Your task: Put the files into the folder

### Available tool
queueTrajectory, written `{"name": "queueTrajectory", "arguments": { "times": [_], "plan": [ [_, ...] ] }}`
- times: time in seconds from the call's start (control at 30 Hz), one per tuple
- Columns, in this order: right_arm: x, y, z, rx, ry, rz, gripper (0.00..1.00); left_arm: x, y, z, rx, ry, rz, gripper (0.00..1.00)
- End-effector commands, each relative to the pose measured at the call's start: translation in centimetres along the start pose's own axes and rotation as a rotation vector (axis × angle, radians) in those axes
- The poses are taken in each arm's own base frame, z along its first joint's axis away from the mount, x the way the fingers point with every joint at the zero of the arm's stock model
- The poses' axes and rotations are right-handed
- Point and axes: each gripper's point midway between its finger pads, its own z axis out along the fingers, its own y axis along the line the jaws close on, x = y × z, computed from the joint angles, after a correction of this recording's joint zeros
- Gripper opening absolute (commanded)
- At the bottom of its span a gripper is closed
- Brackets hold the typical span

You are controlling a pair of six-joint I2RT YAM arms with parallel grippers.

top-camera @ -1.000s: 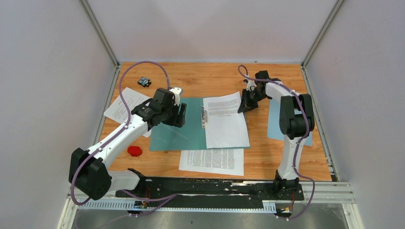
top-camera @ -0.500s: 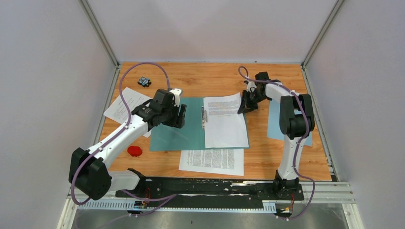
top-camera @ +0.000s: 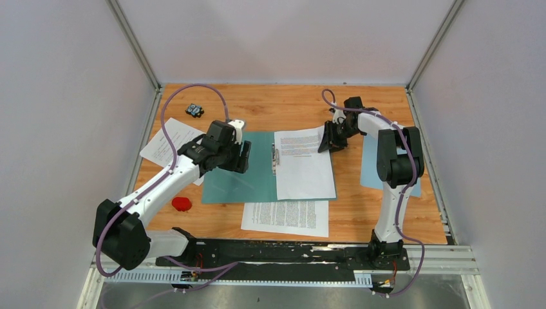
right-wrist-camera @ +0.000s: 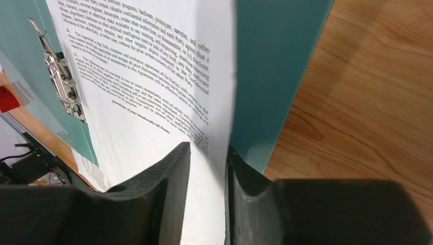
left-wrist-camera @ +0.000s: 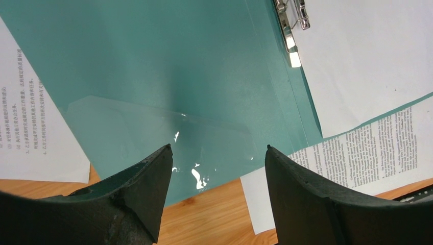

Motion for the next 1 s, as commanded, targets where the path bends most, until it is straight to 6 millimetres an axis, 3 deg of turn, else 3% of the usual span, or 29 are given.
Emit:
{"name": "queueTrajectory", "arguments": {
  "times": [0.0, 0.3, 0.47, 0.57, 0.67, 0.8, 0.9, 0.97],
  "plan": [
    [-1.0, 1.0, -1.7, 0.016, -0.059, -0.008, 0.37, -1.9, 1.2, -1.0, -0.055, -0.067, 0.008, 0.75],
    [-1.3, 1.1, -5.0, 0.136, -0.106, -0.007, 0.53, -3.4, 4.7, -1.3, -0.013, -0.090, -0.186, 0.82],
    [-1.8, 4.4, -5.3, 0.079, -0.151, -0.072, 0.51, -3.8, 4.3, -0.5, 0.019, -0.074, -0.181, 0.77],
    [-2.1, 7.6, -4.3, -0.001, -0.175, -0.131, 0.47, -4.4, 3.9, -0.1, 0.041, -0.068, -0.187, 0.75],
    [-1.8, 10.8, -2.7, -0.064, -0.171, -0.189, 0.44, -5.0, 4.8, 0.0, -0.002, -0.085, -0.180, 0.76],
    [-1.4, 14.4, -0.2, -0.112, -0.162, -0.252, 0.42, -4.7, 9.1, 0.5, -0.108, -0.067, -0.278, 0.81],
    [-0.9, 15.4, 1.7, -0.090, -0.138, -0.275, 0.38, -4.2, 12.0, 1.2, -0.132, -0.072, -0.379, 0.81],
    [-0.6, 15.0, 2.7, -0.055, -0.126, -0.270, 0.34, -3.4, 13.5, 2.0, -0.153, -0.048, -0.422, 0.82]
  ]
}}
